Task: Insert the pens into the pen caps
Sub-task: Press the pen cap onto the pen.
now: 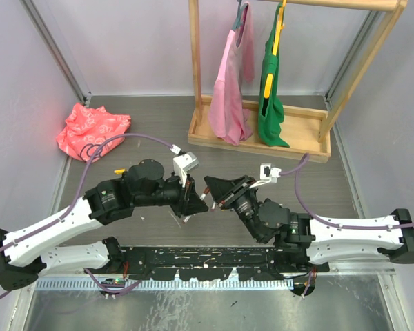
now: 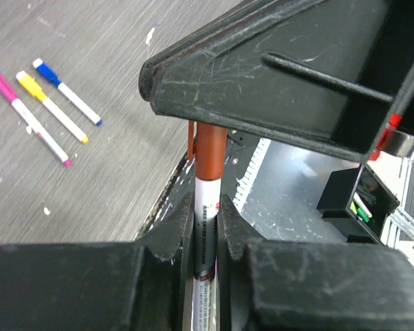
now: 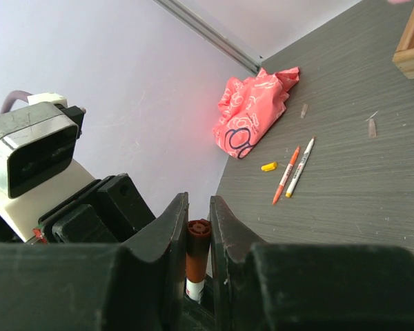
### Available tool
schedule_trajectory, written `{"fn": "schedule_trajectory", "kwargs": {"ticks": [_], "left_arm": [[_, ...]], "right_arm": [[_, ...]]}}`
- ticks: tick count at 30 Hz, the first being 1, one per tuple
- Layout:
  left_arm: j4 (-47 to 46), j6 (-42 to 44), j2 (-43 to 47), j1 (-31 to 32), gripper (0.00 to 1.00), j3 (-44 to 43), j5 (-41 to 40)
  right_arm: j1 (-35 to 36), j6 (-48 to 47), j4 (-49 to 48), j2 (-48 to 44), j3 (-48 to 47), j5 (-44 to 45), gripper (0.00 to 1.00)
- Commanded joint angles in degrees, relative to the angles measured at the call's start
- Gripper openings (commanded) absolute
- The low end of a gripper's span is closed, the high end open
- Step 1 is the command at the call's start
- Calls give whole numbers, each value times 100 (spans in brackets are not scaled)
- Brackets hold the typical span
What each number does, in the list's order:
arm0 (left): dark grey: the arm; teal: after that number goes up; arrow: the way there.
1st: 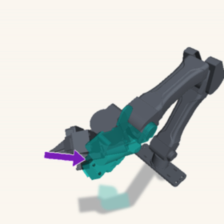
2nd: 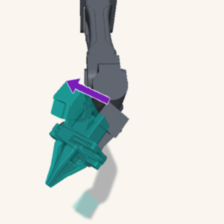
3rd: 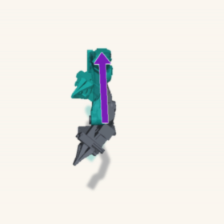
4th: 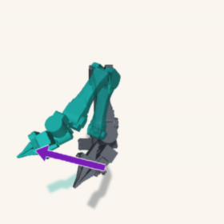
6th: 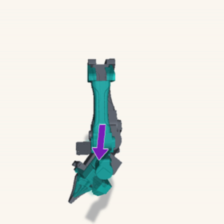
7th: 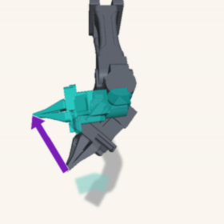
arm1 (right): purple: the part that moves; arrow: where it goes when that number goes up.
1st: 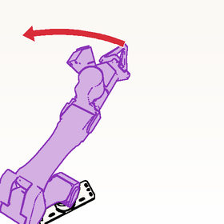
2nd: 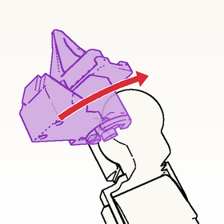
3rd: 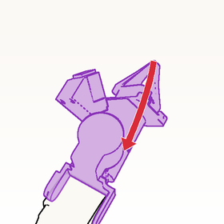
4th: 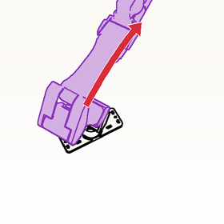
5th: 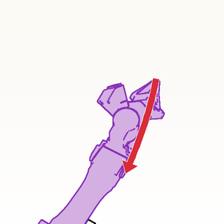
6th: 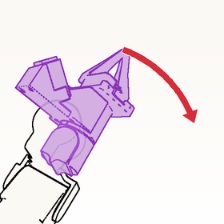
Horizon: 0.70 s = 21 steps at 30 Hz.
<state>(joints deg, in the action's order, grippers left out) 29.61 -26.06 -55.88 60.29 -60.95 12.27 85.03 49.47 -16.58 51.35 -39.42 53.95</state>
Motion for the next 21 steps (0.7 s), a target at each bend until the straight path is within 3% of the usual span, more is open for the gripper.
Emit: {"fn": "schedule_trajectory", "kwargs": {"ticks": [1, 12, 18, 21], "left_arm": [[-2483, 37, 158, -383, 0, -338, -1068], [-1913, 362, 263, -383, 0, 52, -438], [-1792, 364, 355, -379, 0, 199, -629], [-1676, 347, 372, -384, 0, 314, -949]], "right_arm": [[392, -394, 1029, -311, 79, -1118, 3], [-134, -2104, 904, -322, -1194, -955, 37], [-136, -2383, 869, -665, -1097, -740, 43], [-135, -2277, 1297, -811, -980, -546, 44]]}}
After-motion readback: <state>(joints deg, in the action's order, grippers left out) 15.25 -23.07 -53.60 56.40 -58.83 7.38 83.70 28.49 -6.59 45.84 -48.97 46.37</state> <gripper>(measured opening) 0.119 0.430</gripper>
